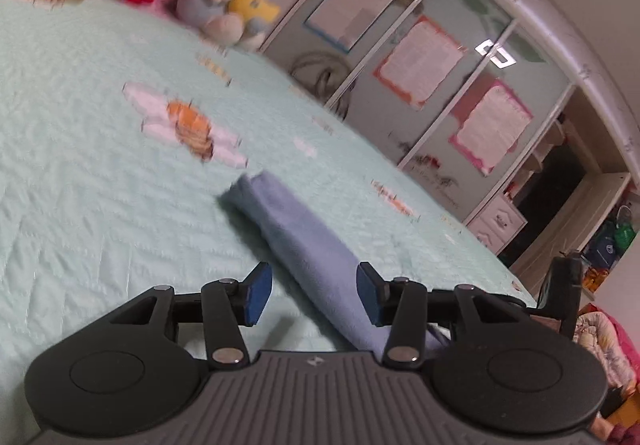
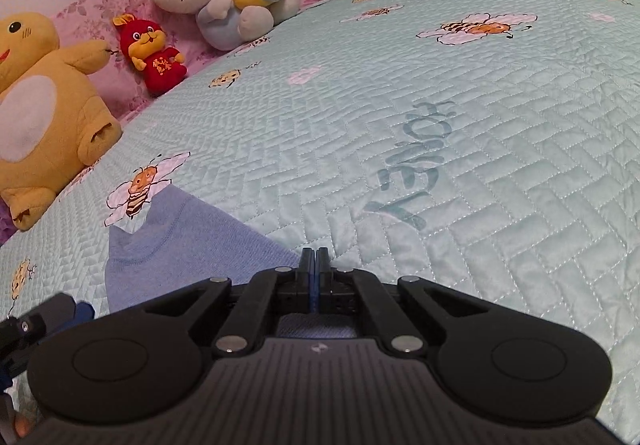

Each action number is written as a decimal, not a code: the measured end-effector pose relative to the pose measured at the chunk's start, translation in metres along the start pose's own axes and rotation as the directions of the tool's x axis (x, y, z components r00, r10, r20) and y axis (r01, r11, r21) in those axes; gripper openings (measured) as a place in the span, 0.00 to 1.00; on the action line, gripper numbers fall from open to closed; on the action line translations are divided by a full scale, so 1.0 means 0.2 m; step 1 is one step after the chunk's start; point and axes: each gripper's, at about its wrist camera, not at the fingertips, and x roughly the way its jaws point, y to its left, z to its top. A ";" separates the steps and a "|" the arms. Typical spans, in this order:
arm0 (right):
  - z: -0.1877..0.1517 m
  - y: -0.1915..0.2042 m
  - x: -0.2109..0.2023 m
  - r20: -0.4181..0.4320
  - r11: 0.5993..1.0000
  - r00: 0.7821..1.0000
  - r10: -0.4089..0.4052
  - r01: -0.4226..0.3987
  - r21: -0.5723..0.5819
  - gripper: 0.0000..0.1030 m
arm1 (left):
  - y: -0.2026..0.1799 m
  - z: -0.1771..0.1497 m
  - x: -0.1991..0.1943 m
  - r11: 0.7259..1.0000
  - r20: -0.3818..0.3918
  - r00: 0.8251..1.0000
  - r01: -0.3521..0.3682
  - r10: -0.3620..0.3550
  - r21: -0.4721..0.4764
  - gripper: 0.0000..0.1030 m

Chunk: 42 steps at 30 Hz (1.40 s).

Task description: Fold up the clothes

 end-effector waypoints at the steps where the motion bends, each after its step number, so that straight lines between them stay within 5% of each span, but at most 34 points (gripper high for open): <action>1: 0.00 0.01 0.00 0.002 1.000 1.000 -0.011 0.011 -0.015 0.00 | 0.00 0.01 0.01 1.000 -0.032 0.999 -0.001 0.000 -0.029 0.47; 4: -0.01 0.07 0.00 0.011 0.996 0.999 -0.053 0.053 -0.076 0.00 | -0.06 0.04 0.01 0.994 -0.098 0.995 0.003 -0.013 -0.109 0.47; 8: -0.02 0.10 -0.01 0.019 0.991 0.997 -0.079 0.081 -0.110 0.00 | -0.18 0.14 0.07 0.994 -0.186 0.981 0.044 -0.063 -0.101 0.47; 10: -0.02 0.08 -0.02 0.017 0.993 0.997 -0.072 0.073 -0.094 0.00 | -0.22 0.20 0.13 0.995 -0.234 0.969 0.059 -0.077 -0.083 0.35; 12: -0.02 0.08 -0.01 0.014 0.993 0.997 -0.072 0.073 -0.093 0.00 | -0.23 0.25 0.19 0.997 -0.264 0.961 0.080 -0.078 -0.004 0.14; 17: 0.00 0.07 0.00 0.014 0.993 0.996 -0.093 0.093 -0.077 0.00 | -0.18 0.17 0.33 0.980 -0.367 0.930 0.072 0.002 0.188 0.07; 24: 0.00 0.06 -0.05 0.017 0.995 0.995 -0.094 0.095 -0.023 0.00 | -0.23 0.12 0.39 0.938 -0.380 0.918 0.024 0.117 0.346 0.04; 25: 0.00 0.09 -0.11 0.033 0.993 0.994 -0.104 0.105 -0.045 0.12 | -0.24 0.12 0.39 0.931 -0.381 0.915 0.018 0.131 0.364 0.04; 28: -0.04 0.16 -0.32 0.081 0.992 0.996 -0.035 0.044 -0.119 0.24 | -0.27 0.12 0.41 0.908 -0.383 0.907 0.001 0.176 0.418 0.04; 32: -0.16 0.15 -0.47 -0.074 0.982 0.997 0.032 -0.045 -0.183 0.24 | -0.32 0.12 0.44 0.872 -0.382 0.894 -0.020 0.234 0.489 0.05; 33: -0.19 0.13 -0.47 -0.109 0.979 0.994 0.008 -0.031 -0.203 0.23 | -0.33 0.11 0.45 0.862 -0.381 0.891 -0.025 0.249 0.506 0.05; 36: -0.18 -0.05 -0.48 -0.077 0.987 0.993 -0.085 0.073 -0.146 0.00 | -0.37 0.10 0.46 0.831 -0.365 0.884 -0.045 0.292 0.554 0.05; 38: -0.13 -0.22 -0.48 -0.012 0.985 0.986 -0.169 0.169 -0.042 0.00 | -0.39 0.09 0.46 0.814 -0.354 0.882 -0.054 0.310 0.578 0.05; 42: -0.15 -0.33 -0.58 0.056 0.979 0.978 -0.202 0.200 0.036 0.06 | -0.40 0.09 0.47 0.801 -0.353 0.874 -0.065 0.333 0.595 0.05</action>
